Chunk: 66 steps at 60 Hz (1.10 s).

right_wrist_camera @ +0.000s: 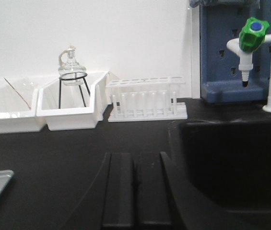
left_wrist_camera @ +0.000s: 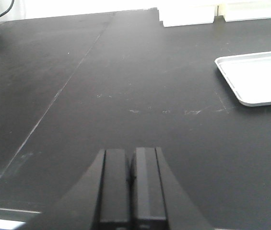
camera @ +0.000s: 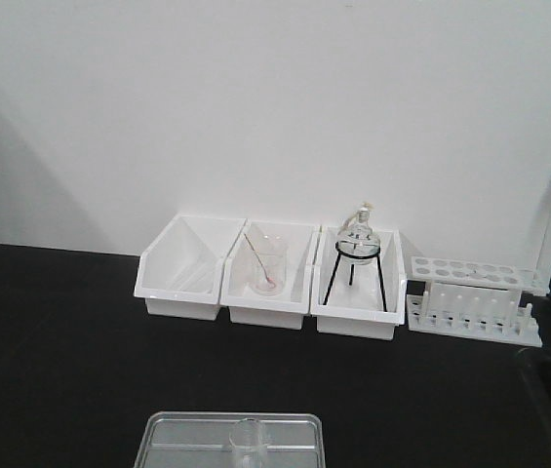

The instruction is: Move beaker to silver tray on left bench

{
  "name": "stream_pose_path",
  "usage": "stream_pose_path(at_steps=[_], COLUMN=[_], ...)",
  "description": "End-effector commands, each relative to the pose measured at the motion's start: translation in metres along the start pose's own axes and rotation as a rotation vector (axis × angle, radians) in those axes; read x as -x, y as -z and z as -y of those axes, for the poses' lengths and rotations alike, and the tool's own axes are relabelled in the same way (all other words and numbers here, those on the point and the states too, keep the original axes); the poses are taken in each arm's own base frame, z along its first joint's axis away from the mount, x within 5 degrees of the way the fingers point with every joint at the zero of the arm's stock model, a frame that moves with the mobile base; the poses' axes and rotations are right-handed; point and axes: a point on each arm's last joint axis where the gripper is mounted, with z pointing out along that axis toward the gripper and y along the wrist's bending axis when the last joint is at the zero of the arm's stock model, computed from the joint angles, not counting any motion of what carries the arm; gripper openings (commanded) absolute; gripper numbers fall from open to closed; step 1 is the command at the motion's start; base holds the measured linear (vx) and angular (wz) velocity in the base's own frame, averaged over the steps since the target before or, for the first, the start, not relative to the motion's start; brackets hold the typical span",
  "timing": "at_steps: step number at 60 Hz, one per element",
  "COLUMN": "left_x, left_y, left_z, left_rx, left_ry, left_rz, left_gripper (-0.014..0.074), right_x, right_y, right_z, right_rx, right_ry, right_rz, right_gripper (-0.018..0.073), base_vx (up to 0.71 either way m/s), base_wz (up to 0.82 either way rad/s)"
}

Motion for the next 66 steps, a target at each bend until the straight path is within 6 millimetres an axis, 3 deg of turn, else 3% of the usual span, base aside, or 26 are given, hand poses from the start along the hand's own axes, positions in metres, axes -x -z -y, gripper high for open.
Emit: stream_pose_path(at_steps=[1, 26, 66], left_x=[0.0009, 0.0009, 0.0009], left_y=[-0.0016, -0.0016, -0.0016], left_z=[0.0007, 0.0007, 0.0007], left_rx=[-0.005, -0.005, -0.005], left_ry=[0.003, 0.003, 0.003], left_rz=[0.064, 0.064, 0.064], left_gripper=[0.0001, 0.0001, 0.0001], right_x=[0.0056, 0.0045, 0.0042], right_y=[0.001, 0.0009, 0.0009], right_z=[-0.0021, -0.0018, -0.0017], right_rx=[0.028, 0.02, 0.019], right_ry=[-0.02, 0.113, 0.114], right_rz=[0.08, 0.07, 0.066], right_gripper=[-0.0014, -0.0014, -0.0013], base_vx=[0.0, 0.0, 0.0], base_wz=[0.0, 0.0, 0.0])
